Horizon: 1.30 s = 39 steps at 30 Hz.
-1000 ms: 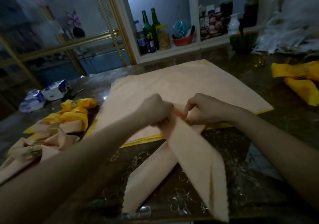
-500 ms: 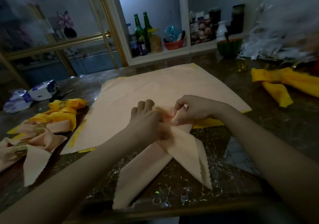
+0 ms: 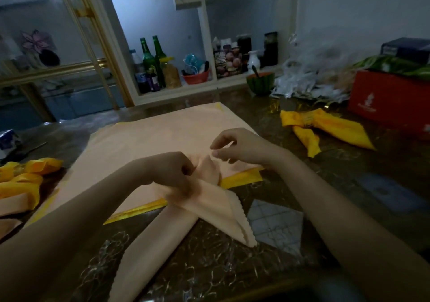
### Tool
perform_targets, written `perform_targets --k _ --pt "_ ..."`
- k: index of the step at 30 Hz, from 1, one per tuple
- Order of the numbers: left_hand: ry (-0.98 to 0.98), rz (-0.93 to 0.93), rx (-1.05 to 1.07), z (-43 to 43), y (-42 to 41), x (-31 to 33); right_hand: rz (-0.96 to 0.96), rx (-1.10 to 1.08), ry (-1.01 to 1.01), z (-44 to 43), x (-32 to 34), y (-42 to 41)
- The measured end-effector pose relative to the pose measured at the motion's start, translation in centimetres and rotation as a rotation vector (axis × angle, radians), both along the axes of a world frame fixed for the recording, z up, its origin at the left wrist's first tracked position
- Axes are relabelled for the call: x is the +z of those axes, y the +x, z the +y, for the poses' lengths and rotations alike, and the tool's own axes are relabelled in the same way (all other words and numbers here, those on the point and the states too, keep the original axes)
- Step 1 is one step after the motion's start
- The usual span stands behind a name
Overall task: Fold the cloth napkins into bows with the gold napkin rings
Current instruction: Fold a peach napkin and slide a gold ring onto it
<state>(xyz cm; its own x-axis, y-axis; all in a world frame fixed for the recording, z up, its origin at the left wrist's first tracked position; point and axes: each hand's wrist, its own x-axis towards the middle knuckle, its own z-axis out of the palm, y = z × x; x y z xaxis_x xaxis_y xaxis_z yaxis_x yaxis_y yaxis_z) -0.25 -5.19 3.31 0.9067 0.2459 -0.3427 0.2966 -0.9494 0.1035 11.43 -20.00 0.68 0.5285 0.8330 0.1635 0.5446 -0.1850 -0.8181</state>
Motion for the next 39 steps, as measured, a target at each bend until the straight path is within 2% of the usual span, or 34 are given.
perform_targets --k 5,9,13,15,17,21,23,25,28,31,35,37,39 --pt "0.001 -0.246 0.004 -2.2 3.4 0.3 -0.178 -0.387 0.089 -7.0 0.0 4.2" --pt "0.113 -0.414 0.003 -5.1 6.4 -2.2 -0.293 -0.744 0.009 -13.0 -0.4 8.6" --pt "0.08 -0.581 -0.037 -6.0 7.4 -5.7 -0.354 -0.932 -0.034 -16.8 -0.7 11.1" --pt "0.108 -0.643 -0.063 -5.5 7.7 -6.4 -0.455 -0.965 -0.14 -18.0 -1.1 12.1" --pt "0.081 -0.695 -0.084 -5.4 8.0 -7.1 -0.555 -0.96 -0.367 -18.9 -1.7 13.2" --pt "0.11 -0.778 -0.101 -5.2 8.0 -7.9 -0.516 -0.865 -0.749 -18.4 -3.4 13.8" --pt "0.108 -0.775 -0.104 -5.1 8.1 -8.1 -0.62 -0.9 -0.813 -18.1 -4.1 13.4" --pt "0.088 -0.775 -0.105 -5.0 8.2 -8.0 -0.719 -1.029 -0.86 -18.2 -4.2 12.8" --pt "0.076 -0.756 -0.117 -5.0 8.5 -7.9 -0.706 -1.176 -0.903 -18.7 -4.1 12.2" --pt "0.053 -0.716 -0.111 -5.1 8.1 -7.6 -0.727 -1.18 -0.854 -19.0 -4.3 12.1" --pt "0.034 -0.594 -0.11 -4.8 7.5 -6.7 -0.816 -1.188 -0.678 -19.3 -4.1 12.6" --pt "0.008 -0.514 -0.074 -4.4 7.1 -6.0 -0.836 -1.176 -0.443 -19.1 -3.7 12.4" --pt "0.014 -0.448 -0.03 -3.7 6.9 -5.3 -0.714 -1.101 -0.137 -18.2 -2.6 11.1"
